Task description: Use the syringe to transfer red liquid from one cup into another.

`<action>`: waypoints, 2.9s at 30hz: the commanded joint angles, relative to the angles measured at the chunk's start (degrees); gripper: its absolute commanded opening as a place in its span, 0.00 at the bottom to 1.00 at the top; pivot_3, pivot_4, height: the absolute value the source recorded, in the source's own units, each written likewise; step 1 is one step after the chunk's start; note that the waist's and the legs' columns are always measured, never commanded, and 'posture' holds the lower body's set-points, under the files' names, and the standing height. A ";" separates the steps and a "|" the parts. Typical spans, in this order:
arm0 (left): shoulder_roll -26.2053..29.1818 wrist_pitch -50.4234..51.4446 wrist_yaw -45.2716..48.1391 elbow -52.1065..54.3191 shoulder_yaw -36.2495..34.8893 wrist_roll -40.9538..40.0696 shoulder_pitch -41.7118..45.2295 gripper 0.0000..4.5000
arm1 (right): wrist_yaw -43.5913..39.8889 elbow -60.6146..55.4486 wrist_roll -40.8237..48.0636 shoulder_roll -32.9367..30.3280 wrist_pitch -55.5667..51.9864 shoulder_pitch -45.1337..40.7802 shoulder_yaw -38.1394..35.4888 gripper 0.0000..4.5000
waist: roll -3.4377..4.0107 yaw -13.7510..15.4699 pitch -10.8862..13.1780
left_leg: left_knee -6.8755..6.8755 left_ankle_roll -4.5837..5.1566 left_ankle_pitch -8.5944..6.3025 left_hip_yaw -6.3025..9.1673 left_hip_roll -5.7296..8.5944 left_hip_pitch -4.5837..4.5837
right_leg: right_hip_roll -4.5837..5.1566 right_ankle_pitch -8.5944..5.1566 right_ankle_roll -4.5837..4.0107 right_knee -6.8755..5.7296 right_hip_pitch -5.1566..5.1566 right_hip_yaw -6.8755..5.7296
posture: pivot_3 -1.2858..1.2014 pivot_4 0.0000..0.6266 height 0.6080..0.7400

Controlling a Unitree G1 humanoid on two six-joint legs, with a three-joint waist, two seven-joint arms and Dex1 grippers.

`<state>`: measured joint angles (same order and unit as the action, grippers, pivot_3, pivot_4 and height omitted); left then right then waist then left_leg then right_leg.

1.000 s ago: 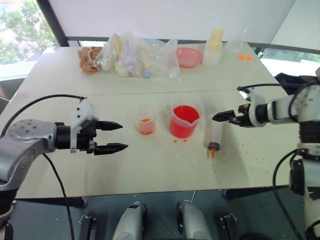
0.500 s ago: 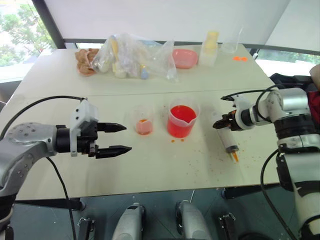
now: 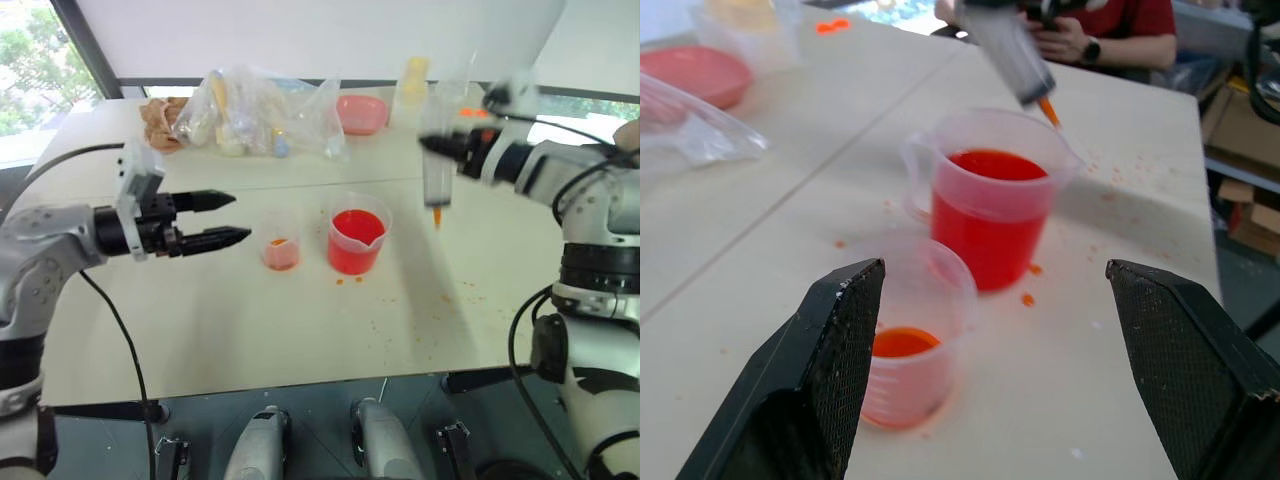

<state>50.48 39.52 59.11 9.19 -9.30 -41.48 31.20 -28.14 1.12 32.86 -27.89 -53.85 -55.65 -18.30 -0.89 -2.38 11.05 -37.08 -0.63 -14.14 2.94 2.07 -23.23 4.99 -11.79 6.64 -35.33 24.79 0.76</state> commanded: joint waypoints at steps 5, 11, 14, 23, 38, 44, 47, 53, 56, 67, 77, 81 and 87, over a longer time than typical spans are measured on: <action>-3.66 -12.27 5.40 -13.17 7.46 10.82 15.01 0.82 | 6.25 -15.13 7.10 15.10 9.91 4.58 0.26 0.31 | 0.00 0.52 0.00 | 0.00 -0.08 0.05 0.04 0.06 -0.06 | 0.06 0.02 -0.03 0.01 0.04 0.02 | 0.52 0.24 1.00; -9.02 -18.53 6.68 -22.86 8.15 14.37 25.44 0.82 | 2.55 -17.12 0.39 14.38 17.39 14.02 10.43 0.31 | 0.01 1.37 0.00 | -0.05 -0.09 0.05 -0.03 0.15 -0.13 | 0.09 0.03 0.00 0.06 0.08 0.07 | 0.52 0.24 1.00; -11.69 -18.86 7.83 -24.97 8.12 14.11 29.23 0.82 | 0.87 -16.39 -2.32 13.27 21.21 17.58 12.52 0.31 | 0.01 1.48 0.00 | -0.06 -0.09 0.05 -0.01 0.15 -0.14 | 0.08 0.03 0.01 0.06 0.08 0.05 | 0.52 0.24 1.00; -20.87 -21.07 9.11 -30.59 8.06 14.78 37.19 0.82 | 2.35 -15.41 -6.05 12.98 26.54 20.94 13.67 0.31 | 0.01 1.27 0.01 | -0.07 -0.09 0.06 0.02 0.13 -0.11 | 0.04 0.04 0.02 0.00 0.08 0.04 | 0.52 0.24 1.00; -31.45 -37.74 5.68 -47.23 11.34 26.15 43.25 0.82 | 4.57 -15.88 -8.86 14.13 28.51 22.30 15.26 0.31 | 0.00 1.38 0.01 | -0.10 -0.08 0.06 0.01 0.14 -0.12 | 0.03 0.04 0.02 0.00 0.08 0.05 | 0.52 0.24 1.00; -32.45 -39.89 2.63 -50.29 12.98 30.63 44.85 0.82 | 4.81 -16.47 -9.51 14.59 29.03 22.99 15.99 0.31 | 0.00 1.49 0.01 | -0.11 -0.08 0.06 0.01 0.15 -0.13 | 0.04 0.05 0.03 0.01 0.07 0.05 | 0.52 0.24 1.00; -33.02 -40.76 1.95 -50.03 13.72 32.02 44.92 0.77 | 4.86 -16.51 -9.82 14.83 29.26 23.11 16.17 0.31 | 0.00 1.48 0.01 | -0.11 -0.08 0.06 0.01 0.15 -0.14 | 0.04 0.05 0.04 0.01 0.07 0.05 | 0.52 0.24 1.00; -33.65 -42.51 1.59 -50.32 13.73 32.87 45.91 0.28 | 4.92 -16.47 -10.34 15.31 29.63 23.29 16.44 0.31 | 0.00 1.43 0.01 | -0.10 -0.08 0.06 0.01 0.15 -0.13 | 0.03 0.05 0.04 0.00 0.07 0.05 | 0.52 0.24 1.00; -34.58 -39.52 4.77 -48.82 11.50 28.17 46.14 0.01 | 4.97 -16.35 -10.56 15.77 29.90 23.35 16.53 0.31 | 0.00 1.29 0.01 | -0.10 -0.08 0.06 0.02 0.14 -0.13 | 0.03 0.05 0.04 0.00 0.08 0.05 | 0.52 0.24 1.00; -34.61 -38.54 7.13 -45.84 11.97 28.50 45.02 0.01 | 3.65 -15.30 -11.29 16.67 31.20 25.72 19.41 0.31 | 0.00 1.44 0.01 | -0.12 -0.08 0.06 0.02 0.14 -0.13 | 0.03 0.05 0.04 -0.01 0.07 0.05 | 0.52 0.24 1.00; -32.35 -44.66 3.79 -55.46 9.04 29.67 52.58 0.01 | 3.28 -15.36 -12.46 17.70 31.93 28.29 21.36 0.31 | 0.00 1.38 0.01 | -0.14 -0.08 0.06 0.02 0.14 -0.12 | 0.02 0.05 0.04 -0.03 0.06 0.04 | 0.52 0.24 1.00; -31.41 -47.36 2.14 -60.12 8.25 30.41 55.62 0.01 | 3.50 -15.24 -12.41 17.76 32.18 28.39 21.58 0.31 | 0.00 1.41 0.01 | -0.14 -0.08 0.06 0.02 0.14 -0.13 | 0.02 0.05 0.05 -0.02 0.06 0.04 | 0.52 0.24 1.00; -30.97 -49.29 2.02 -62.78 8.31 30.47 56.60 0.01 | 3.67 -15.36 -12.40 17.69 32.21 28.55 21.68 0.31 | 0.00 1.38 0.01 | -0.14 -0.08 0.06 0.03 0.14 -0.13 | 0.02 0.05 0.05 -0.03 0.06 0.04 | 0.52 0.24 1.00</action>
<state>16.29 -7.87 67.37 -54.73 3.92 -10.39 81.84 -21.25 -12.54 20.18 -10.56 -21.10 -28.78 -1.32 -0.88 -1.00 11.06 -37.22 -0.71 -14.08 2.97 2.22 -23.36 5.01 -11.74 6.69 -35.36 24.86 0.80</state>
